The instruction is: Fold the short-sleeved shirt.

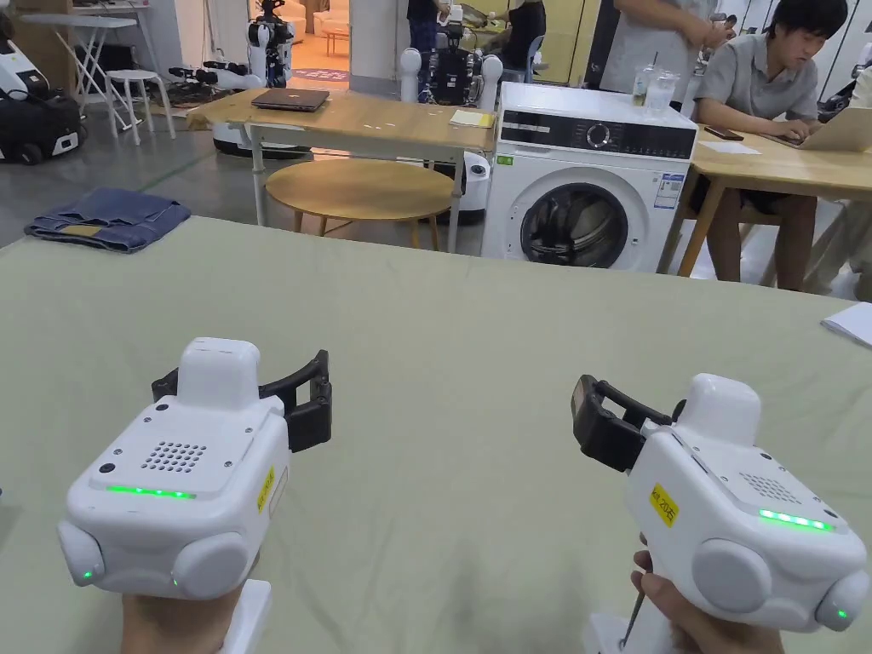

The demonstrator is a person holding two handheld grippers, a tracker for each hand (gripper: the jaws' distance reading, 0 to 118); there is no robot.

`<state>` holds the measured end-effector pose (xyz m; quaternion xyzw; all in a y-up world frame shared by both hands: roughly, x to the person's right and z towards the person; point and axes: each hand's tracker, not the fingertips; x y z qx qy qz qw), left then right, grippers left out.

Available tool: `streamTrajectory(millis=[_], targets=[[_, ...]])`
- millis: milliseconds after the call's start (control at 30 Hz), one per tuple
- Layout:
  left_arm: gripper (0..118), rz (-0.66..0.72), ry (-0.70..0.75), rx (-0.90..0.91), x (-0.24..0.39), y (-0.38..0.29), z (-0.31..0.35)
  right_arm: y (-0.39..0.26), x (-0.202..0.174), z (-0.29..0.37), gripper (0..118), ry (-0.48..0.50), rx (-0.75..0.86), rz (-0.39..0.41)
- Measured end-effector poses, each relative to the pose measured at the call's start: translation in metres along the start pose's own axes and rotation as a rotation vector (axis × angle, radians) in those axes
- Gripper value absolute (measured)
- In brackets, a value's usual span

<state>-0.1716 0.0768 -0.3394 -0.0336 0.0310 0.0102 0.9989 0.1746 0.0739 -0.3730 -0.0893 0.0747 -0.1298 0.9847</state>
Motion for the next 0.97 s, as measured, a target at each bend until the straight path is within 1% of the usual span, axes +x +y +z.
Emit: streamTrajectory(millis=[33,100,133,200,233,267,300,333,433,467,500,600,767,933,967], targets=[[78,-0.002,0.0,-0.001,0.001,0.0,-0.002,-0.001,0.001,0.0,96,-0.027,0.016,-0.013],[78,-0.019,0.005,0.007,0.003,0.0,-0.003,-0.004,0.003,0.001,97,-0.051,0.042,-0.001],[78,-0.021,0.007,0.01,0.004,0.001,-0.003,-0.004,0.0,0.001,97,-0.091,0.062,0.047],[78,-0.019,0.003,0.014,0.005,0.001,-0.004,-0.007,-0.011,0.003,97,-0.202,0.096,0.185],[78,-0.017,0.001,0.015,0.006,0.001,-0.005,-0.009,-0.014,0.003,97,-0.236,0.11,0.242],[78,-0.016,0.0,0.016,0.006,0.0,-0.005,-0.011,-0.018,0.004,98,-0.264,0.127,0.283],[78,-0.016,-0.003,0.016,0.007,0.0,-0.005,-0.012,-0.02,0.006,101,-0.261,0.147,0.3],[78,-0.017,-0.003,0.016,0.008,-0.001,-0.005,-0.012,-0.02,0.007,102,-0.256,0.151,0.308],[78,-0.02,-0.001,0.022,0.01,-0.003,-0.004,-0.011,-0.018,0.005,103,-0.251,0.151,0.294],[78,-0.022,-0.003,0.022,0.01,-0.003,-0.004,-0.009,-0.017,0.004,103,-0.249,0.139,0.282],[78,-0.023,-0.002,0.024,0.01,-0.003,-0.004,-0.008,-0.013,0.002,103,-0.226,0.125,0.259],[78,-0.038,0.002,0.025,0.012,-0.003,-0.004,-0.009,-0.009,0.002,103,-0.222,0.119,0.237],[78,-0.049,0.013,0.029,0.011,-0.002,-0.004,-0.011,-0.008,-0.002,103,-0.232,0.108,0.248],[78,-0.047,0.022,0.027,0.009,-0.002,-0.004,-0.013,-0.013,-0.007,103,-0.211,0.082,0.241],[78,-0.046,0.023,0.02,0.008,-0.002,-0.004,-0.012,-0.014,-0.009,103,-0.204,0.065,0.224]])
